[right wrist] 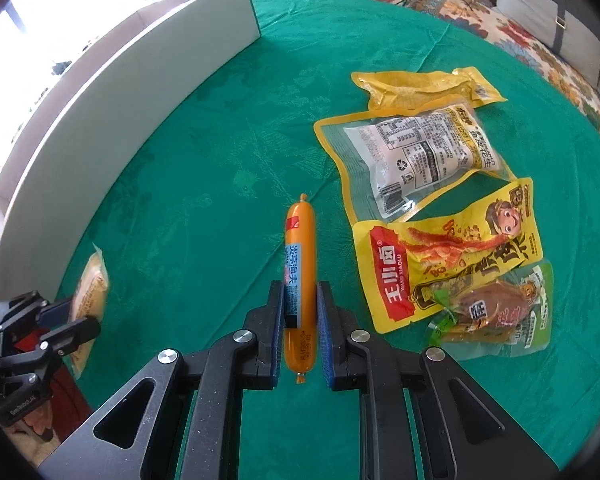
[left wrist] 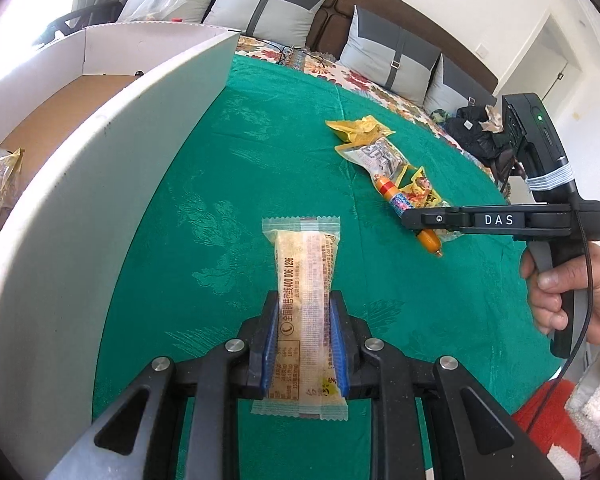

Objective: Organize snacks
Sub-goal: 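Carry both items over the cardboard box and open both grippers, then withdraw both tools from the box back over the cloth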

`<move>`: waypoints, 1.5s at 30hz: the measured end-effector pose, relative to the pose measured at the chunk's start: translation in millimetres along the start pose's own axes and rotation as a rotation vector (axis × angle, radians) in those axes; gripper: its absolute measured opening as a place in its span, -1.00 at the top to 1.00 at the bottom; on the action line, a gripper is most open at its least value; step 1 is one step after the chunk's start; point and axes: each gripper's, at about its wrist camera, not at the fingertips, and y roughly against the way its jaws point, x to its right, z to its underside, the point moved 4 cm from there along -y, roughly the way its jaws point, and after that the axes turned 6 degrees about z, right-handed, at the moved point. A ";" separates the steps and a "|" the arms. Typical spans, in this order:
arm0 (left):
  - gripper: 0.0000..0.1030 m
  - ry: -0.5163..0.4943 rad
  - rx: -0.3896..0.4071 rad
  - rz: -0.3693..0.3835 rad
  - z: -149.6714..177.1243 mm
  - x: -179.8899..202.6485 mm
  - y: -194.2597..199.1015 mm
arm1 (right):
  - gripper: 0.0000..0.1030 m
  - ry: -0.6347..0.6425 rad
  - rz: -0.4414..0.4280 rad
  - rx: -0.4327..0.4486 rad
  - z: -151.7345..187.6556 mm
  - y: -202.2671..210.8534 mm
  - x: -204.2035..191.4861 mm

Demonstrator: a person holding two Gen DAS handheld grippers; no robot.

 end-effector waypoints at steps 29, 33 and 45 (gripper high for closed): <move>-0.65 0.050 0.352 -0.369 -51.3 -99.8 163.3 | -0.34 0.056 0.076 0.312 25.6 68.1 -91.8; -0.68 -0.130 0.313 -0.413 -66.4 -66.9 126.8 | -0.34 -0.136 0.258 0.266 101.7 48.3 26.8; -0.68 -0.129 0.181 -0.543 -60.5 -60.2 81.1 | -0.34 -0.401 0.497 0.294 162.8 65.8 178.4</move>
